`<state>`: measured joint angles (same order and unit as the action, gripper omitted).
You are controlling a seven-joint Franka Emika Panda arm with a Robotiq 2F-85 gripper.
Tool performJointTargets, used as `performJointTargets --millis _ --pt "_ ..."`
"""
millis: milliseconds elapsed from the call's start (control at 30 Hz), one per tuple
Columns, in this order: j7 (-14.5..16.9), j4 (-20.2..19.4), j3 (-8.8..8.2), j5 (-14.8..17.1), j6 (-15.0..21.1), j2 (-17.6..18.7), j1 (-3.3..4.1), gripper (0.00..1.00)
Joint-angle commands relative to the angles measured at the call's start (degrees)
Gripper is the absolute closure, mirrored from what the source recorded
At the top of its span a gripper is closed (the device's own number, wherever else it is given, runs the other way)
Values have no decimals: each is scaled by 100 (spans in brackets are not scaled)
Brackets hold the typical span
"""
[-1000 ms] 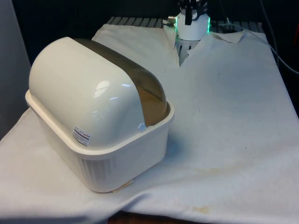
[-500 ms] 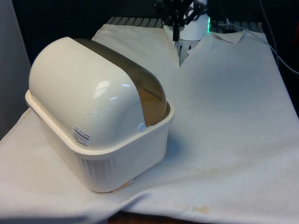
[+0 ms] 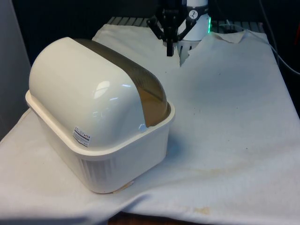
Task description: Open the lid, then close it.
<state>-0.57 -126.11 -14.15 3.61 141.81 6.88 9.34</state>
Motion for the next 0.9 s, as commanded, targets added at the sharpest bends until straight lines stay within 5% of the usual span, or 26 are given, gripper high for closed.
performJointTargets --millis 0,867 --pt "-34 -29 6 74 126 46 0 100" --pt "-1008 -46 -29 -11 1106 653 46 100"
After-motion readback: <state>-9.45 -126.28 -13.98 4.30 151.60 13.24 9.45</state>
